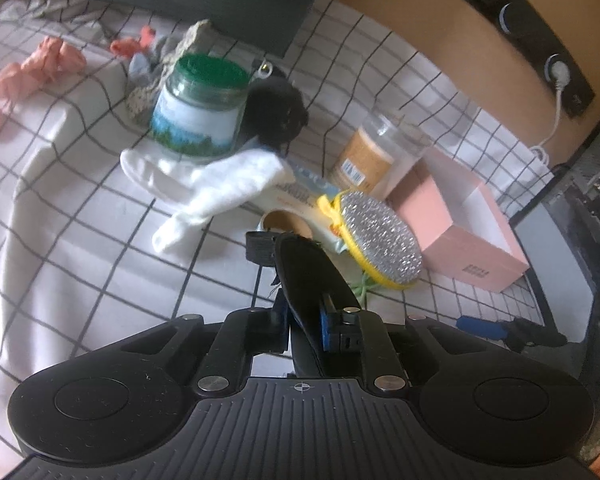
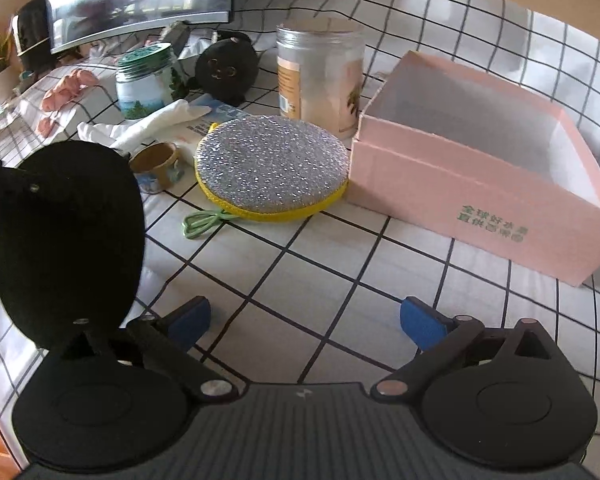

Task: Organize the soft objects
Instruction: 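Lift the black eye mask off the table with the left tool, then grasp the brown tape roll with the right tool while the left tool carries the mask, then drop the mask into the pink box with the left tool while the right tool carries the tape, then release the tape roll into the pink box with the right tool, then withdraw both tools, then grasp the pink scrunchie with the left tool while the right tool grasps the grey patterned cloth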

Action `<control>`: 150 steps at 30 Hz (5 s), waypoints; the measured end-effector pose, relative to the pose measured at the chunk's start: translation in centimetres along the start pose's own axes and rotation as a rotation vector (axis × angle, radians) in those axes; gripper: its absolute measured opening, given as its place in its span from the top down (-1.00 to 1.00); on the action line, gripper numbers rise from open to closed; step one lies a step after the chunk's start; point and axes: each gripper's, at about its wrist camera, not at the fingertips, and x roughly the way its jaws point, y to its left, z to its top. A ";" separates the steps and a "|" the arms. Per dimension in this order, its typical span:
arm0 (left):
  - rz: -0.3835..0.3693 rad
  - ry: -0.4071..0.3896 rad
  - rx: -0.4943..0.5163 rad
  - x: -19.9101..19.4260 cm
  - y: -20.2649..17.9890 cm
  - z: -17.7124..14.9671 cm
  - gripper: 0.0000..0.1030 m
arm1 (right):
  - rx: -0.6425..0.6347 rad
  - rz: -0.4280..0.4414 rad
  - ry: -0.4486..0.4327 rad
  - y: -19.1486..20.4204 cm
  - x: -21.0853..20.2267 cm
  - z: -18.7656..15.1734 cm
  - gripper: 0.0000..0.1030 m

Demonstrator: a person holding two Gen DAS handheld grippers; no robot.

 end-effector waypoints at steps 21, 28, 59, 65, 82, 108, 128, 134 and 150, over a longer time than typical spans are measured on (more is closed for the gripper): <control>0.187 -0.200 -0.160 -8.4 9.3 1.8 0.69 | -0.187 0.135 -0.148 9.5 0.2 6.0 -0.32; 0.176 -0.190 -0.142 -10.3 11.2 1.1 0.69 | -0.103 0.049 -0.077 11.9 4.9 7.7 -0.23; -0.445 0.066 0.321 4.8 -14.1 9.6 0.68 | 0.165 -0.407 -0.202 -6.5 -13.2 -2.4 0.16; -0.458 0.049 0.274 10.7 -18.4 14.6 0.66 | 0.182 -0.407 -0.237 -7.7 -13.9 -2.6 0.16; -0.256 -0.085 0.305 8.1 -16.2 11.9 0.60 | 0.111 -0.339 -0.272 -10.1 -11.3 2.3 0.16; 0.092 -0.023 0.063 -1.3 0.9 3.0 0.60 | -0.078 -0.013 -0.165 0.7 -2.2 6.0 -0.10; 0.202 -0.006 0.757 3.0 -1.5 4.9 0.49 | -0.209 -0.037 -0.094 6.8 -1.0 3.9 -0.10; 0.316 -0.151 0.480 -1.3 3.8 8.6 0.49 | -0.129 -0.073 -0.059 5.9 -0.4 3.8 -0.10; 0.438 -0.141 0.272 -0.2 16.3 13.5 0.39 | -0.232 0.017 -0.079 12.0 -0.6 9.9 -0.10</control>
